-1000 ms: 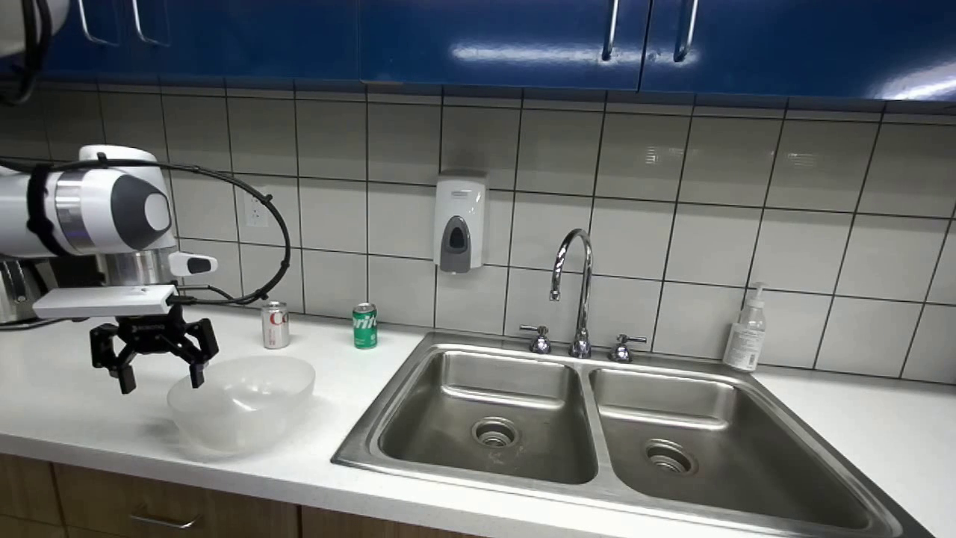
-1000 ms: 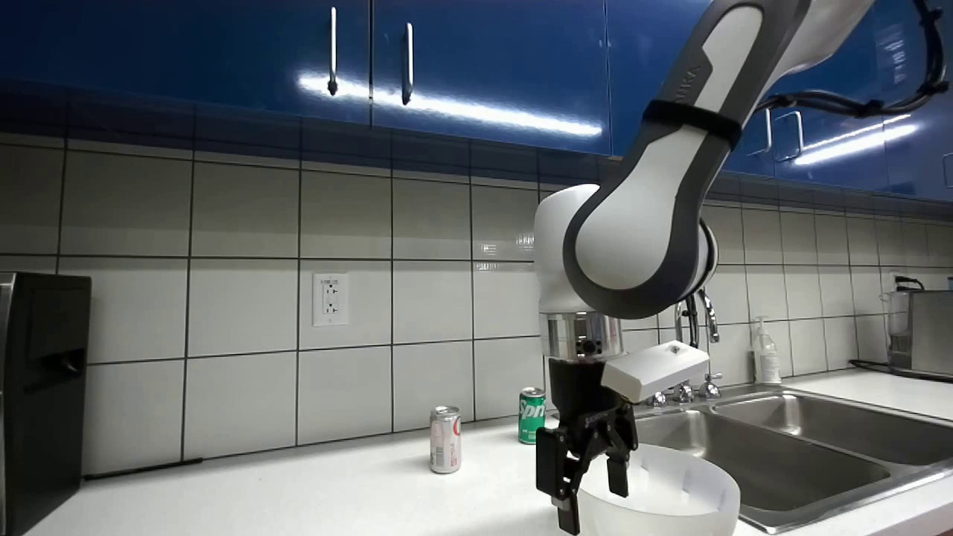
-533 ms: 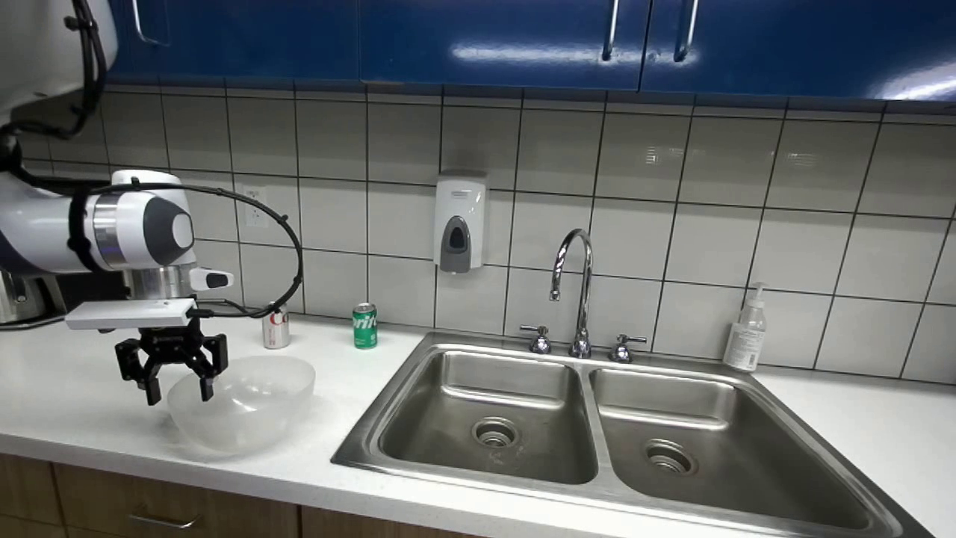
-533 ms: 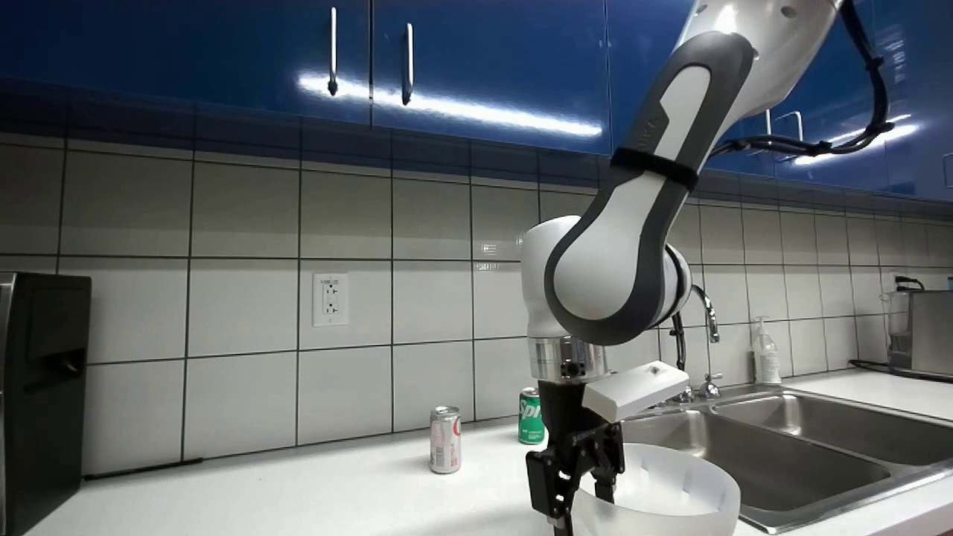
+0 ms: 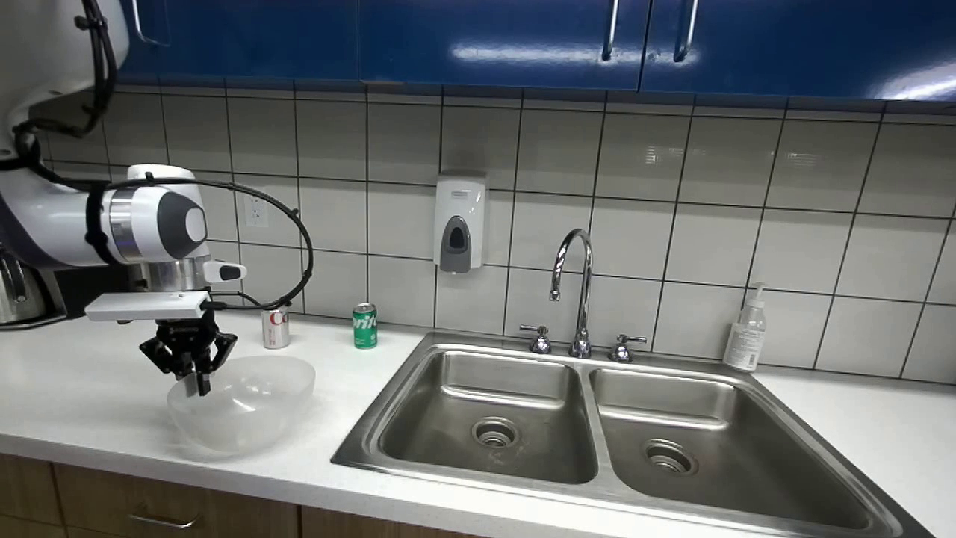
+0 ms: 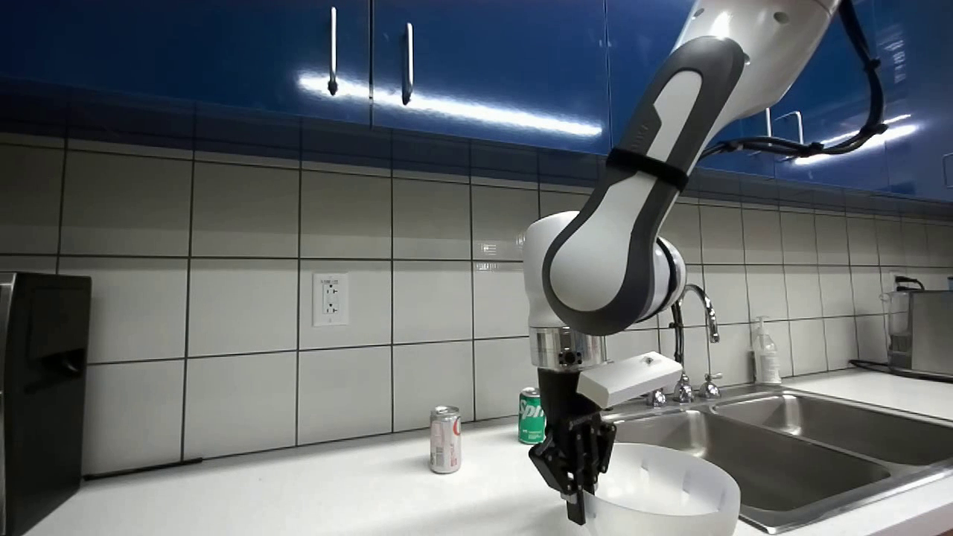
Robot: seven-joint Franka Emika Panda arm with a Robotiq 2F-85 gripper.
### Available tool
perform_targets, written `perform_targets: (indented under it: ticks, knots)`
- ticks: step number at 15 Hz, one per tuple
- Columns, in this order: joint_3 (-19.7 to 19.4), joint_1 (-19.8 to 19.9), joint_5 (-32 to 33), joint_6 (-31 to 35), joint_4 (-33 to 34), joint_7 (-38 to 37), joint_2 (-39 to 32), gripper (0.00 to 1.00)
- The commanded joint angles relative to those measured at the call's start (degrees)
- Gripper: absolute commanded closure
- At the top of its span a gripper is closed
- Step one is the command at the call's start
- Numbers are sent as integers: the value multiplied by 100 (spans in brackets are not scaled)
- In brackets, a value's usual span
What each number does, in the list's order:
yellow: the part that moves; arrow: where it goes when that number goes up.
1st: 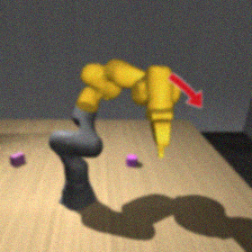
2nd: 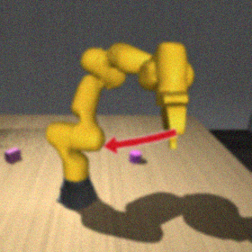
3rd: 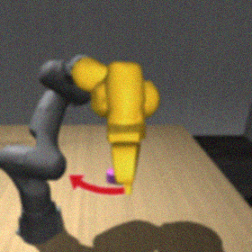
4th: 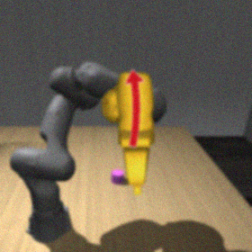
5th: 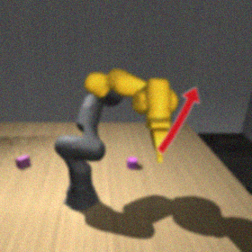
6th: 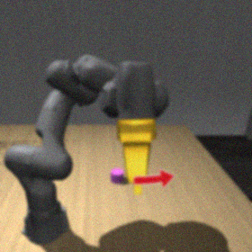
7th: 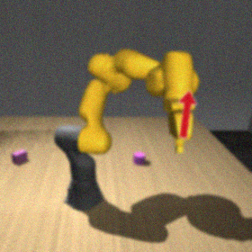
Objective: Put the plastic bowl inside the left sink
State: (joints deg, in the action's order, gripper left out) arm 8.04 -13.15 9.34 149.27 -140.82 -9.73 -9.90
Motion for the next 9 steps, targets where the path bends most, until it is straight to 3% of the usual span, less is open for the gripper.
perform_targets:
  ticks: [1,9]
  knots:
    - [-80,-38,290,-156,-39,-269,211,100]
    - [-103,58,580,-687,-109,-390,729,99]
